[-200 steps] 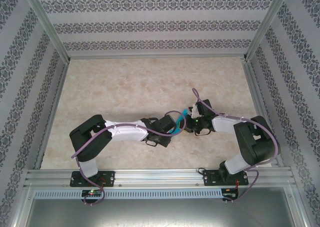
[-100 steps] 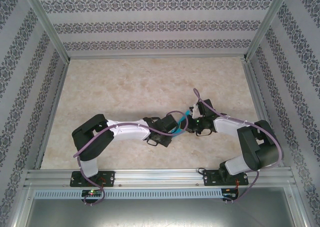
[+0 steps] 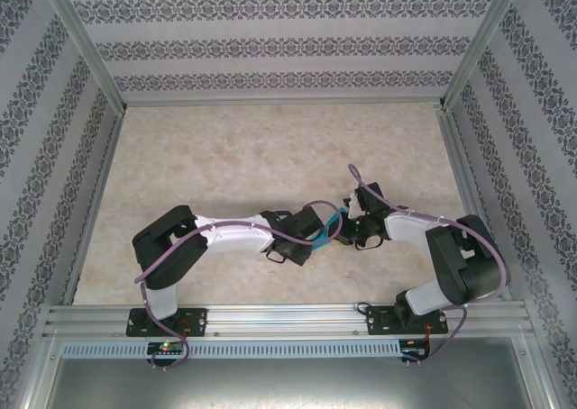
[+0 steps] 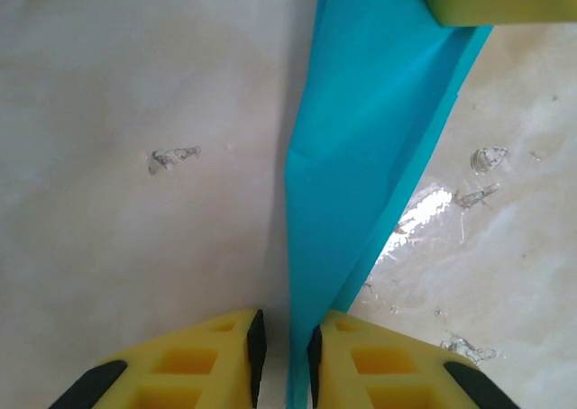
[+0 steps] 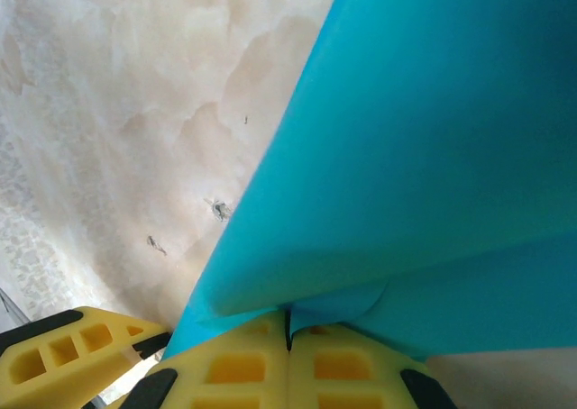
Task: Fold a paper plane with a square sheet of paper (pick it up from the middle)
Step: Fold the wing for the fifth time at the center of the table.
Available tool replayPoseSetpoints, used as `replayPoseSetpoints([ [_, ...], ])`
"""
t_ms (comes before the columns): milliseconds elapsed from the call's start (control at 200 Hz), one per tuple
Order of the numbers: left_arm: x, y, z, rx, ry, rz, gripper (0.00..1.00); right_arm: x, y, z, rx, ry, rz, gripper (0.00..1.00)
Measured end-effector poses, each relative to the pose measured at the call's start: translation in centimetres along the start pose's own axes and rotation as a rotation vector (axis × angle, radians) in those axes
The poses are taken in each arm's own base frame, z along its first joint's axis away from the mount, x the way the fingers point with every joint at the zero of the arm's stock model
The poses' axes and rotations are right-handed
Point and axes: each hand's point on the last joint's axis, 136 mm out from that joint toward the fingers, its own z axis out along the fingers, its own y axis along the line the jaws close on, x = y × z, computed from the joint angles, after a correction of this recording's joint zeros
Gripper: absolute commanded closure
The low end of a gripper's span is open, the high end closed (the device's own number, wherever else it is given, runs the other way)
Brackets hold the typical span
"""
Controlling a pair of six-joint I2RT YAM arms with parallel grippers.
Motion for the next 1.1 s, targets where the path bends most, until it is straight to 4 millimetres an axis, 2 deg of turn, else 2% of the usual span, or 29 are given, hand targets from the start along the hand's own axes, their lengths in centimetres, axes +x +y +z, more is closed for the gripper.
replayPoseSetpoints([
  [255, 0.1, -0.8, -0.8, 0.035, 0.001, 0.007, 0.68, 0.1, -0.2, 0.1, 0.007, 0.003, -0.017, 1.00],
  [520, -1.1, -2.3, -2.7, 0.139, -0.037, -0.007, 0.67, 0.1, -0.2, 0.1, 0.008, 0.005, -0.029, 1.00],
  [649, -2.2, -2.1, -2.8, 0.160, -0.053, -0.034, 0.71, 0.1, -0.2, 0.1, 0.006, 0.006, -0.036, 1.00],
  [829, -5.0, -1.5, -3.2, 0.183, -0.108, -0.080, 0.77, 0.1, -0.2, 0.1, 0.005, 0.006, -0.038, 1.00],
  [964, -6.0, -0.7, -2.5, 0.200, -0.115, -0.114, 0.82, 0.1, -0.2, 0.1, 0.005, 0.006, -0.041, 1.00],
  [1099, -5.6, -0.4, -0.9, 0.201, -0.074, -0.127, 0.86, 0.1, -0.2, 0.1, 0.005, 0.006, -0.041, 1.00],
])
